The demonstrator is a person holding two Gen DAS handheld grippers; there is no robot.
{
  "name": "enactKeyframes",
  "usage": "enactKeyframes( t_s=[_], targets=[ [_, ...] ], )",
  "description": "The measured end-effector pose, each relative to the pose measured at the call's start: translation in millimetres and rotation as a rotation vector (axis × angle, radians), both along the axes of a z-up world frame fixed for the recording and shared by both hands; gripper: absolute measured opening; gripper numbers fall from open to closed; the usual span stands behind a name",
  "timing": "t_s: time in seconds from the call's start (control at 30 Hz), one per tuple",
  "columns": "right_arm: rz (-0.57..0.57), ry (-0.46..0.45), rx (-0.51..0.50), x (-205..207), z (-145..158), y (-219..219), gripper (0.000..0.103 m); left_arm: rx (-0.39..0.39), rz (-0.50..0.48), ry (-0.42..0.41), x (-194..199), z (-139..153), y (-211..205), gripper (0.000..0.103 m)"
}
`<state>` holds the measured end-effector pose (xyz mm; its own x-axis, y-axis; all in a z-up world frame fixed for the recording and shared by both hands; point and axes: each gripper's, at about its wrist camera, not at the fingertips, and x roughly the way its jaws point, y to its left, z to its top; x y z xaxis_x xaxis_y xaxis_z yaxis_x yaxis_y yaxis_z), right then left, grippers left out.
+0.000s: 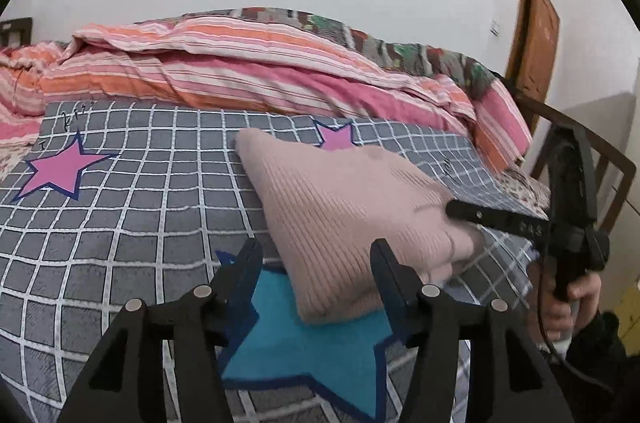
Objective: Fold small clothes
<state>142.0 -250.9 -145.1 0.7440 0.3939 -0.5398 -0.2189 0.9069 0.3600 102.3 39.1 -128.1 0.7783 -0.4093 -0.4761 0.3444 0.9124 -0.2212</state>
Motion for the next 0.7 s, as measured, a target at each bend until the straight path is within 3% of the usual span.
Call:
enactKeyframes(
  t_s=[0.2, 0.4, 0.5, 0.53, 0.6, 0.67, 0.7],
  targets=[
    [-0.025, 0.004, 0.018, 14, 0, 3, 0.017, 0.007, 0.031, 0.077, 40, -8, -26, 0.054],
    [-0.005, 0.029, -0.027, 19, -6, 12, 0.014, 0.045, 0.061, 0.157, 48, -26, -34, 0.054],
    [-0.001, 0.006, -0.047, 21, -1, 14, 0.020, 0.030, 0.050, 0.158, 48, -26, -30, 0.054],
    [-0.001, -0.003, -0.051, 24, 2, 14, 0.027, 0.024, 0.049, 0.165, 49, -27, -30, 0.054],
    [-0.017, -0.009, -0.050, 31, 5, 15, 0.028, 0.019, 0.055, 0.177, 51, -29, -29, 0.056],
    [-0.029, 0.013, -0.039, 42, 3, 15, 0.015, 0.025, 0.056, 0.176, 52, -29, -31, 0.056],
    [-0.020, 0.016, -0.027, 45, 1, 16, 0.014, 0.029, 0.056, 0.176, 52, -30, -31, 0.056]
  ],
)
